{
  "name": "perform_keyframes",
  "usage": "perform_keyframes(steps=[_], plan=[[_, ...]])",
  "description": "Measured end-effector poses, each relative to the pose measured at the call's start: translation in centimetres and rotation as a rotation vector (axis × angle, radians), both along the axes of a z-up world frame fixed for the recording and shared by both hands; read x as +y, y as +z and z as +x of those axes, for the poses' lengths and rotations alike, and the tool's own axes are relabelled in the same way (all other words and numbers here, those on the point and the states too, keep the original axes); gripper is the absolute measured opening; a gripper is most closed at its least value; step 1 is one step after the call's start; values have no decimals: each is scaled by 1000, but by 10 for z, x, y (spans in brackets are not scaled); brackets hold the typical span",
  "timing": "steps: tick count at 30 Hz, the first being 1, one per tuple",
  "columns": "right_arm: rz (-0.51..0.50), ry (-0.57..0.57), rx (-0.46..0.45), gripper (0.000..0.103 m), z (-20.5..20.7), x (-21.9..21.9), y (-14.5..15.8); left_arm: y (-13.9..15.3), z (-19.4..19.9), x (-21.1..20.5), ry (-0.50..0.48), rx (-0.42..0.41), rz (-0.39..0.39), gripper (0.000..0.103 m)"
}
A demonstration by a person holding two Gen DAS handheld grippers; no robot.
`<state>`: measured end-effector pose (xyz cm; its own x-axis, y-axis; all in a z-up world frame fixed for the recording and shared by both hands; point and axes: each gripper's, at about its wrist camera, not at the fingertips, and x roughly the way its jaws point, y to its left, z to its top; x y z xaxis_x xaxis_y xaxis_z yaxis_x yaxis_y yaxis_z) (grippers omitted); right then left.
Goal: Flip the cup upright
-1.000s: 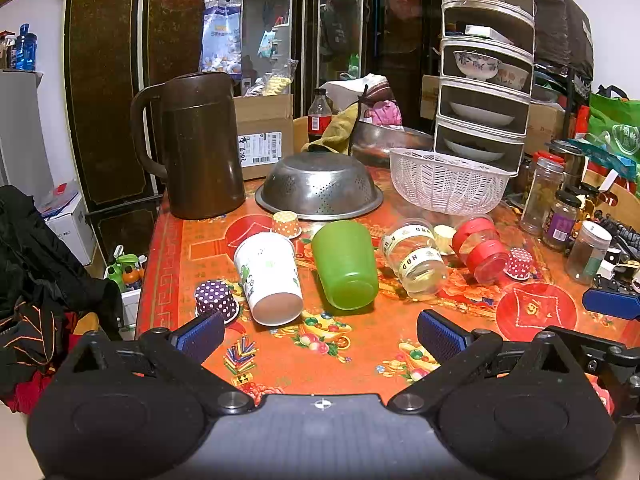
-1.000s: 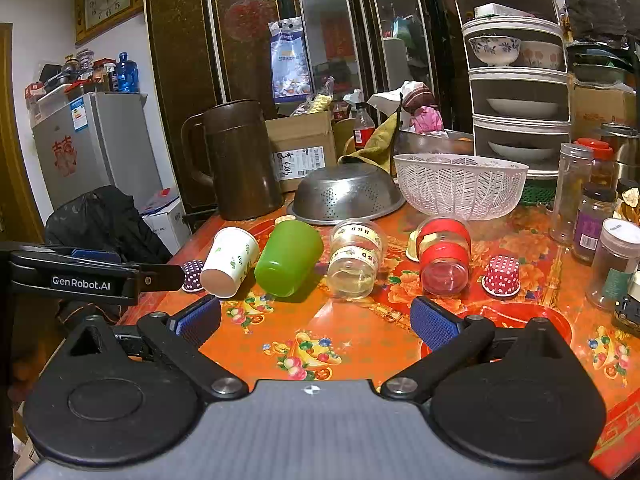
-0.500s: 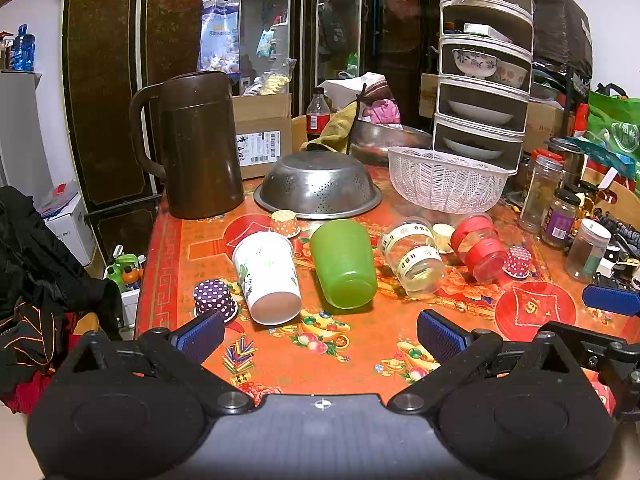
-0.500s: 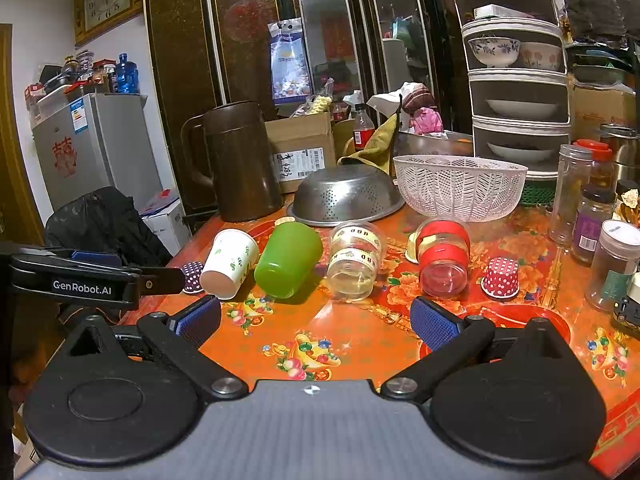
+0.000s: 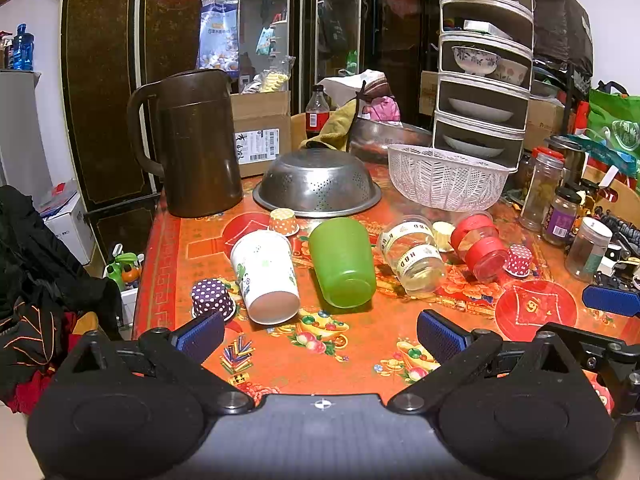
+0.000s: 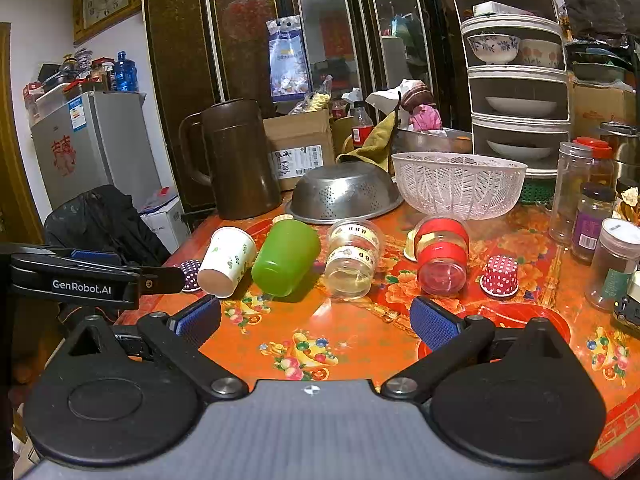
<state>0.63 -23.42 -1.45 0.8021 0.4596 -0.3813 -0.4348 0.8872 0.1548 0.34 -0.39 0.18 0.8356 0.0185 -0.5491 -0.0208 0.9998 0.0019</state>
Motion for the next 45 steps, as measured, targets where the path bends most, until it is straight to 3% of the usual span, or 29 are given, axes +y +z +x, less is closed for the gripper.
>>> perform_keyframes(steps=[26,30,32,35,39,45], plan=[[20,10,16,102,6,-12,-5,-2,8,-16,9,28,30,103],[28,8,24,102,6,-19,-11,3,17,-22,-8,70,-22,103],[38,1,31,102,5,-27,-15,11,27,-30,-62,91,-66,103],[57,-22,46,102,5,-44,-23,21,56,-56,-98,145,-51,103],[94,-66,73,102,2,-71,-32,22,112,-101,-179,279,-88,100],[126,-132,94,102,-8,-111,-39,8,181,-166,-171,357,-55,95]])
